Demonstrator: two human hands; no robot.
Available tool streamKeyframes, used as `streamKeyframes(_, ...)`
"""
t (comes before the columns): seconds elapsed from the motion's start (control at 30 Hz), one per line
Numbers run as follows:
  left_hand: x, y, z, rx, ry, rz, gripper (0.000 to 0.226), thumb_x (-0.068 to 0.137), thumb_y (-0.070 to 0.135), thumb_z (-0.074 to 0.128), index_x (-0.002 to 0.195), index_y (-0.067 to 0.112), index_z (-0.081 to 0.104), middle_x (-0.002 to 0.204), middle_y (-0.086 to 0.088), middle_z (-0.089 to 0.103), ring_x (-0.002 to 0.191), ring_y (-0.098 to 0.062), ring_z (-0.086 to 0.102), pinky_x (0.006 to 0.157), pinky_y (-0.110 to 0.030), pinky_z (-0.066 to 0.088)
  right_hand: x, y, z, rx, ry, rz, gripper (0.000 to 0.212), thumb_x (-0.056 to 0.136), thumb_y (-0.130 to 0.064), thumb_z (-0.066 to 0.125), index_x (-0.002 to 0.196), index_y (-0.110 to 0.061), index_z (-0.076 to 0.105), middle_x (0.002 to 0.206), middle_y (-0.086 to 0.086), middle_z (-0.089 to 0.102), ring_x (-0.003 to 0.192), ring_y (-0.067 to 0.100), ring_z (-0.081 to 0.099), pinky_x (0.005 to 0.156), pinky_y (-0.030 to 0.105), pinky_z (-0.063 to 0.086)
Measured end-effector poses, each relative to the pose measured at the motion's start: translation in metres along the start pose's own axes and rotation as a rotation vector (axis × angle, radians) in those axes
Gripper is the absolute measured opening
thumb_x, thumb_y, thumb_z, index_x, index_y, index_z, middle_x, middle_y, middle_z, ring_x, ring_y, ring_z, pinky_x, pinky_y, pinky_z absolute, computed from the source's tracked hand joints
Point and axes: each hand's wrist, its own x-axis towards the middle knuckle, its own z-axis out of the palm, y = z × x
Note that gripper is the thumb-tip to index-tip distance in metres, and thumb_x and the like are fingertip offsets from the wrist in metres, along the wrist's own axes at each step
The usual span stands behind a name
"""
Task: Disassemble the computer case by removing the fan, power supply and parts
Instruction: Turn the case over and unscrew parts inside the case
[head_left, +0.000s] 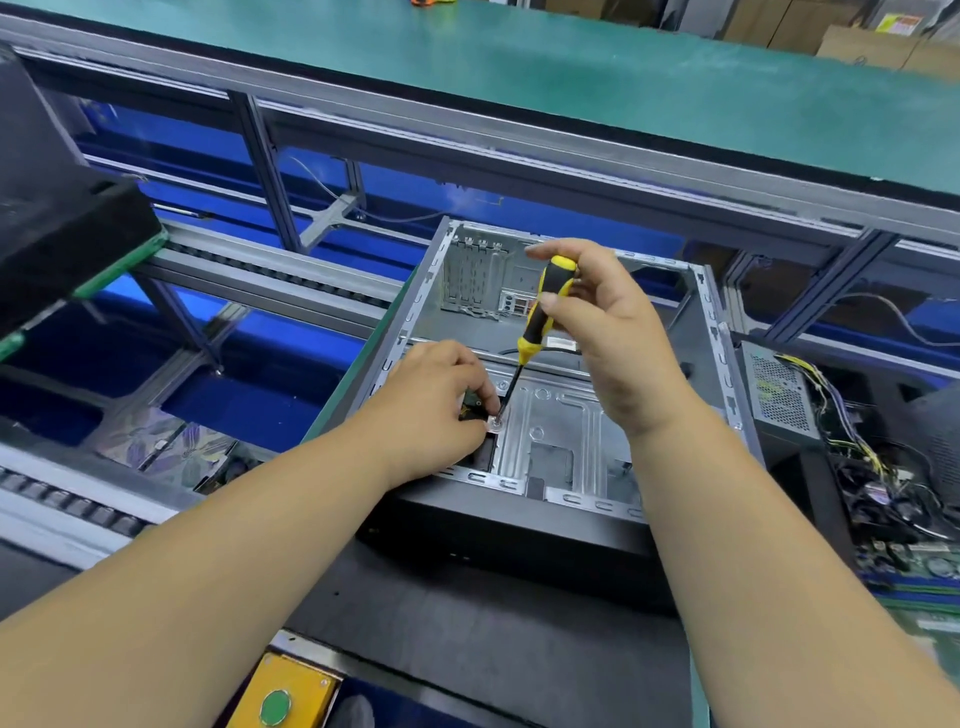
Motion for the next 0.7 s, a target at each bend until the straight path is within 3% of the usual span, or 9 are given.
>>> streamKeyframes(0.07, 0.0, 0.0, 0.0, 0.003, 0.001, 0.001, 0.017, 0.079, 0.024, 0.07, 0.09, 0.036, 0.067, 0.106, 0.02, 0.047, 0.116, -0.008, 0.036, 0.104, -0.029, 0.03, 0.002, -0.002, 0.005, -0.063, 0.01, -0.026, 0.029, 0.083, -0.021, 0.07, 0.11, -0.033, 0.068, 0.088, -0.005, 0.054, 0.082, 0.027, 0.053, 0.084, 0.049, 0.056)
streamKeyframes(0.13, 0.0, 0.0, -0.001, 0.003, 0.002, 0.001, 0.016, 0.079, 0.027, 0.071, 0.087, 0.038, 0.065, 0.106, 0.02, 0.047, 0.116, -0.008, 0.035, 0.104, -0.03, 0.031, 0.004, -0.004, 0.01, -0.081, 0.01, -0.055, 0.035, 0.084, -0.014, 0.072, 0.114, -0.032, 0.067, 0.092, 0.002, 0.057, 0.086, 0.035, 0.056, 0.084, 0.052, 0.055)
streamKeyframes(0.27, 0.0, 0.001, -0.002, 0.023, -0.005, 0.001, 0.02, 0.077, 0.029, 0.071, 0.082, 0.042, 0.058, 0.109, 0.017, 0.047, 0.118, -0.012, 0.036, 0.107, -0.037, 0.033, 0.004, -0.009, 0.017, -0.015, -0.138, -0.087, 0.042, 0.092, 0.006, 0.057, 0.121, -0.024, 0.057, 0.102, 0.012, 0.065, 0.093, 0.026, 0.068, 0.082, 0.034, 0.057)
streamKeyframes(0.33, 0.0, 0.002, -0.002, 0.037, 0.002, 0.005, 0.02, 0.077, 0.03, 0.071, 0.082, 0.043, 0.056, 0.108, 0.018, 0.046, 0.118, -0.012, 0.035, 0.107, -0.038, 0.033, 0.0, -0.009, 0.02, -0.03, -0.224, -0.109, 0.038, 0.095, 0.01, 0.048, 0.124, -0.014, 0.054, 0.105, 0.011, 0.064, 0.095, 0.023, 0.069, 0.087, 0.03, 0.056)
streamKeyframes(0.43, -0.001, 0.002, -0.002, 0.027, 0.005, 0.011, 0.019, 0.077, 0.03, 0.071, 0.081, 0.042, 0.057, 0.107, 0.019, 0.046, 0.116, -0.011, 0.036, 0.107, -0.037, 0.032, -0.006, -0.007, 0.019, -0.046, -0.251, -0.131, 0.038, 0.097, 0.007, 0.043, 0.127, -0.014, 0.051, 0.108, 0.009, 0.06, 0.1, 0.021, 0.066, 0.095, 0.037, 0.054)
streamKeyframes(0.57, -0.001, 0.002, -0.001, -0.005, 0.015, 0.012, 0.019, 0.077, 0.027, 0.071, 0.08, 0.04, 0.058, 0.104, 0.019, 0.047, 0.115, -0.012, 0.036, 0.106, -0.038, 0.033, -0.006, -0.002, 0.019, -0.109, -0.133, -0.217, 0.033, 0.09, -0.009, 0.064, 0.117, -0.026, 0.058, 0.113, -0.001, 0.054, 0.096, 0.016, 0.055, 0.091, 0.044, 0.051)
streamKeyframes(0.7, 0.0, 0.0, 0.001, -0.002, 0.029, -0.001, 0.016, 0.078, 0.026, 0.07, 0.081, 0.039, 0.06, 0.103, 0.02, 0.044, 0.114, -0.009, 0.034, 0.103, -0.031, 0.033, -0.004, 0.003, 0.019, 0.006, -0.061, -0.213, 0.038, 0.085, -0.005, 0.072, 0.11, -0.032, 0.064, 0.105, -0.014, 0.057, 0.088, 0.012, 0.056, 0.079, 0.031, 0.053)
